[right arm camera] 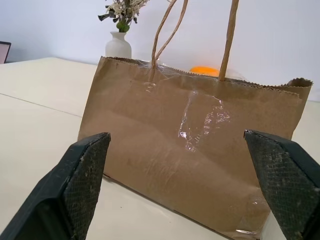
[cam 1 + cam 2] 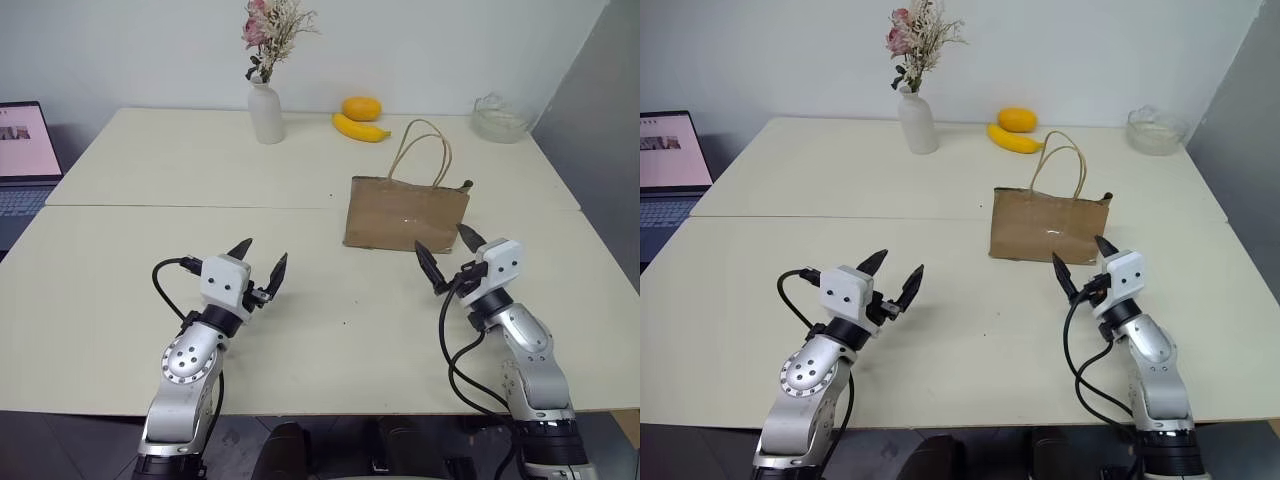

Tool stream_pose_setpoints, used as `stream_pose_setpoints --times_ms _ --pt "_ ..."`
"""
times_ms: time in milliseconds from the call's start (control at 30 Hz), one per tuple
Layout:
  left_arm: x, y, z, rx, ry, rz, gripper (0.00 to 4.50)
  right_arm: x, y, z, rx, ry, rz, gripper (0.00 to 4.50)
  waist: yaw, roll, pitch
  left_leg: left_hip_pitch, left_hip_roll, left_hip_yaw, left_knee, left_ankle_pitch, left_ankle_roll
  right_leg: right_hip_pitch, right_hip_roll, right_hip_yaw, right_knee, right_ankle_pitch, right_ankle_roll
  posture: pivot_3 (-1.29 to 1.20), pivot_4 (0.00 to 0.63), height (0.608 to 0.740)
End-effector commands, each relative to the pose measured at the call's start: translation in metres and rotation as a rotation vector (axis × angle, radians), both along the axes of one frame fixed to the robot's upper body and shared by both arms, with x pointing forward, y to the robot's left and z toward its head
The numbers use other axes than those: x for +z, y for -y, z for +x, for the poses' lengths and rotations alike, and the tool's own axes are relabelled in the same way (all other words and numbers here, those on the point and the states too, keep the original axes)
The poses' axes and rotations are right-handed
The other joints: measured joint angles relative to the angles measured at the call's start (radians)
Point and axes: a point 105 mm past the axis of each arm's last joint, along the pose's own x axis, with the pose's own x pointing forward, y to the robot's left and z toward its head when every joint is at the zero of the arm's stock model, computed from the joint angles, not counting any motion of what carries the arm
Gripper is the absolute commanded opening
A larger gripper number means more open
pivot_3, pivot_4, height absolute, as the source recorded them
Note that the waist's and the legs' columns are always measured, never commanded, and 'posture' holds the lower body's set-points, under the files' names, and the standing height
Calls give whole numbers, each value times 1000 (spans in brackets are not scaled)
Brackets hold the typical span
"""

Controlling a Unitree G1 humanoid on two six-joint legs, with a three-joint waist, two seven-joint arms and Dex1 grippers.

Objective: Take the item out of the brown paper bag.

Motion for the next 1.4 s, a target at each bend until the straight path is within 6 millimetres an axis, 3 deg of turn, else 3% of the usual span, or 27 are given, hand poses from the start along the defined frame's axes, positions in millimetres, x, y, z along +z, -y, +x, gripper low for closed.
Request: stream_pose_setpoints --times_ms 33,533,967,1100,1233,1400 --pt "12 0 -4 -16 57 -25 3467 12 0 -1 1 58 2 4500 0 0 0 0 0 0 0 0 0 0 0 0 0 0 0 0 150 740" --pt "16 3 -2 -24 73 -7 3467 10 1 -1 -11 56 -7 4500 0 0 0 0 0 0 0 0 0 0 0 0 0 0 0 0 150 740" --pt "32 9 -15 -188 81 -72 3467 12 -2 2 -8 61 -22 4500 0 0 0 0 0 0 0 0 0 0 0 0 0 0 0 0 150 740" --pt "35 7 -12 -186 84 -83 3467 31 -3 5 -17 108 -41 4500 0 0 0 0 0 0 0 0 0 0 0 0 0 0 0 0 150 740" --pt "42 10 -11 -208 98 -89 3467 71 -7 9 -33 206 -82 4500 -1 0 0 0 0 0 0 0 0 0 0 0 1 0 0 0 150 740" --pt "53 22 -9 -268 104 -118 3467 111 -7 28 -106 262 -258 4500 0 0 0 0 0 0 0 0 0 0 0 0 1 0 0 0 150 740"
